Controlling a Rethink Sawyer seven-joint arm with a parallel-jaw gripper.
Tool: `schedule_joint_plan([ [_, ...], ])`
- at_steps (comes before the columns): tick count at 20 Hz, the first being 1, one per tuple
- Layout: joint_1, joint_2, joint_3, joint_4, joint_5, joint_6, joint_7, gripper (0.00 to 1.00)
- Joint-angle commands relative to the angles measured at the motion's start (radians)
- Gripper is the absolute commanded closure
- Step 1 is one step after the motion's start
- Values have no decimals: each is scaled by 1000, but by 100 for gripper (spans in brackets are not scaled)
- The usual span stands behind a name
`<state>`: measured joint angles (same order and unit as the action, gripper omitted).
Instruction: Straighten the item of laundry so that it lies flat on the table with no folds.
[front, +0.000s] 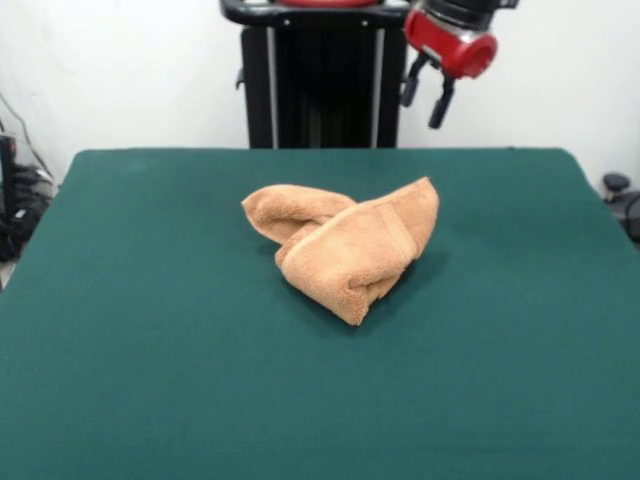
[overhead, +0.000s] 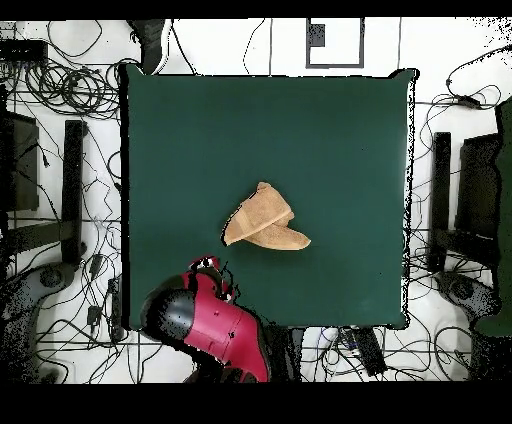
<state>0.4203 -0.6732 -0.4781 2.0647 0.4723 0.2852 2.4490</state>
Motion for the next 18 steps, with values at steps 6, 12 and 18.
schedule_joint_plan([
  [6, 190, -6, -88, 72, 186, -117, 450, 0],
  [12, 475, 40, -262, 53, 263, -86, 556, 0],
  [18, 524, 114, -297, 20, 255, -90, 504, 0],
])
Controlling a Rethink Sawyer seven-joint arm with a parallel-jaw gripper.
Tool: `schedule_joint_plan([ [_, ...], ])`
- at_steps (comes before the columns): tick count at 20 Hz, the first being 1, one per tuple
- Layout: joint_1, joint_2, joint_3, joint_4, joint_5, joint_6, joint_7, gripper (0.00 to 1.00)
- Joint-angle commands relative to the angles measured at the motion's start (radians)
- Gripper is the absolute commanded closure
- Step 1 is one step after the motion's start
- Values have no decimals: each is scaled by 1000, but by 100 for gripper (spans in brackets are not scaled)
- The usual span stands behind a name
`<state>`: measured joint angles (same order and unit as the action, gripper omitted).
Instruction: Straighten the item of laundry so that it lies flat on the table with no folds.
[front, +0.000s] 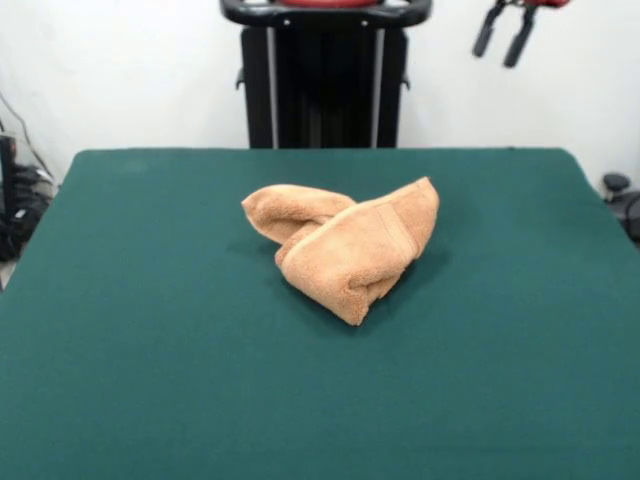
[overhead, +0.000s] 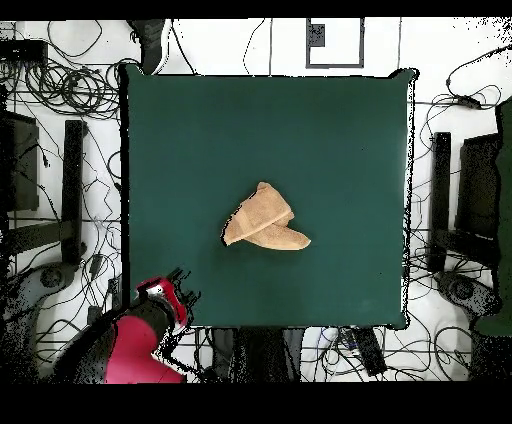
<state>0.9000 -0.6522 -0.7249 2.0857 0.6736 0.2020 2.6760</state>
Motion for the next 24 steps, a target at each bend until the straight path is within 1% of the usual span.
schedule_joint_plan([
  [1, 20, 82, -23, 10, 42, -36, 254, 0],
  [4, -28, 64, 33, 32, 26, -81, 226, 0],
  [7, -95, 57, 103, 60, -7, -186, 203, 0],
  [9, -127, 55, 135, 73, -28, -239, 200, 0],
  [13, -176, 46, 187, 95, -49, -307, 205, 0],
  [19, -199, 58, 222, 106, -38, -349, 216, 0],
  [24, -178, 87, 225, 102, 6, -363, 227, 0],
])
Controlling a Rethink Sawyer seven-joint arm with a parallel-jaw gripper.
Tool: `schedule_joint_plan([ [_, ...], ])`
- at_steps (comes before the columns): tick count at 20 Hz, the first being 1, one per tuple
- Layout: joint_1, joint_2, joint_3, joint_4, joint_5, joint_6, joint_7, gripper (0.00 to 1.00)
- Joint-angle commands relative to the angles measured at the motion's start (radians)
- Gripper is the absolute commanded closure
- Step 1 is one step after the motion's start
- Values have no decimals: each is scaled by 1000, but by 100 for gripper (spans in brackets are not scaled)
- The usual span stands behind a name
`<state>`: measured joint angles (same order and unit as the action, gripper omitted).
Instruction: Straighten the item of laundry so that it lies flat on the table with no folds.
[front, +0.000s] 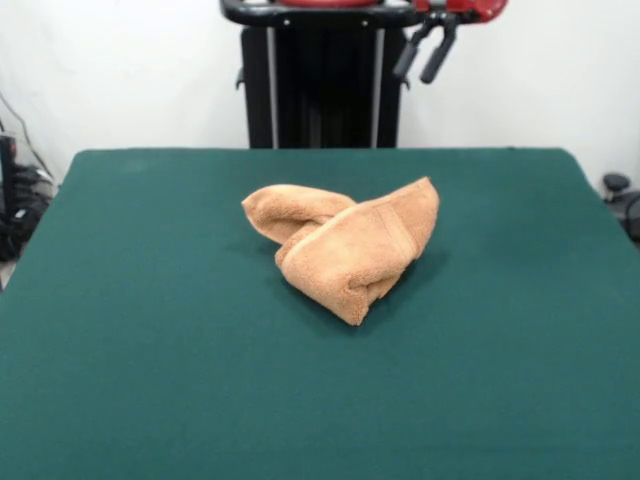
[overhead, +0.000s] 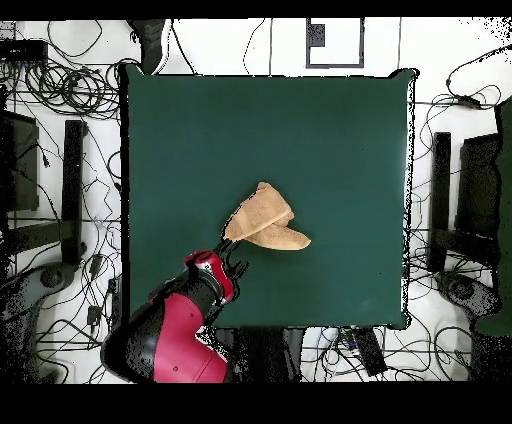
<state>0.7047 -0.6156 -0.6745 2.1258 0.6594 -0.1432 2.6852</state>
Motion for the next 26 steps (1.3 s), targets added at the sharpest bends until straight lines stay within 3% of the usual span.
schedule_joint_plan([
  [1, 17, 56, 179, 62, 24, -27, 223, 0],
  [14, -69, 155, 317, 47, 8, -220, 317, 0],
  [20, -182, 193, 395, 46, -87, -351, 341, 0],
  [26, -202, 143, 415, 79, -76, -338, 295, 0],
])
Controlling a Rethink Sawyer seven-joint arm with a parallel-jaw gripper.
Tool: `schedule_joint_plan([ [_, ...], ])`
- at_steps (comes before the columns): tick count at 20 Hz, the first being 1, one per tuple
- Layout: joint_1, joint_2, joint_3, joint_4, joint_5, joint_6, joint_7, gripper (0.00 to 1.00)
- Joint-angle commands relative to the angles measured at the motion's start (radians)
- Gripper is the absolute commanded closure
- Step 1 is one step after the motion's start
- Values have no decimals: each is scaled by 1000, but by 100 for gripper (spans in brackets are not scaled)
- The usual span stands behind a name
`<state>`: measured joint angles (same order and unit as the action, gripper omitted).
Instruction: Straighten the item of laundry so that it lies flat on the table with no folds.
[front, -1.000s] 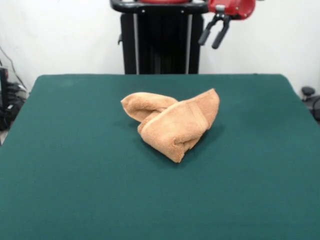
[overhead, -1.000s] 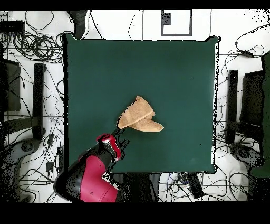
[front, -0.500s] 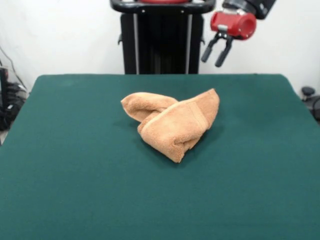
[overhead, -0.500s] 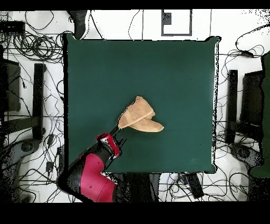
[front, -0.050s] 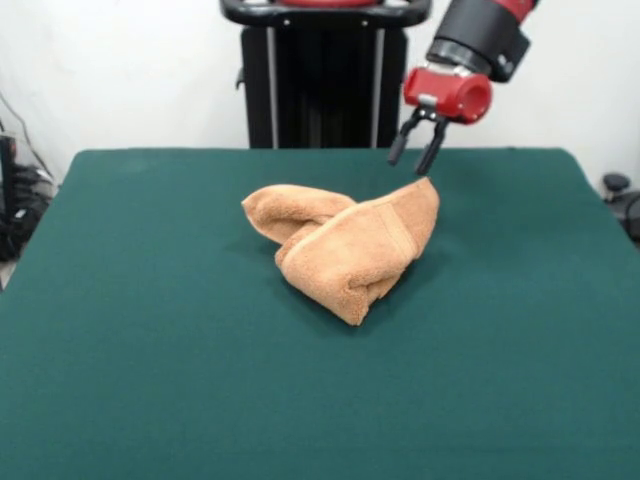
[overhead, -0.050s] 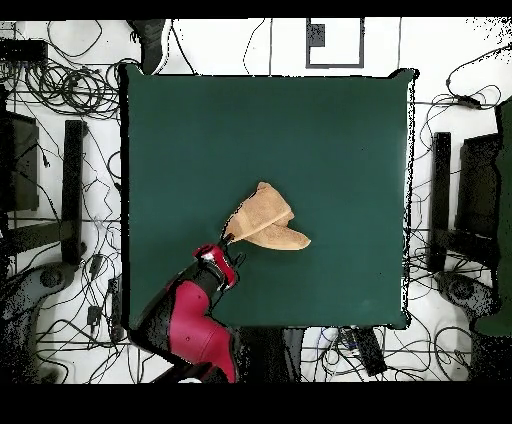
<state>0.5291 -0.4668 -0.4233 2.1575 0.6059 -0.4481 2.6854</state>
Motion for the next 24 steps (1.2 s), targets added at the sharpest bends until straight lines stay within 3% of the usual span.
schedule_joint_plan([
  [1, -33, -5, 170, 47, -23, -39, 291, 0],
  [9, -66, -58, 200, 79, -45, -24, 277, 0],
  [15, 35, -210, 191, 127, 98, 156, 259, 0],
  [19, 127, -247, 126, 115, 204, 274, 209, 0],
  [24, 101, -262, 147, 124, 186, 257, 217, 0],
])
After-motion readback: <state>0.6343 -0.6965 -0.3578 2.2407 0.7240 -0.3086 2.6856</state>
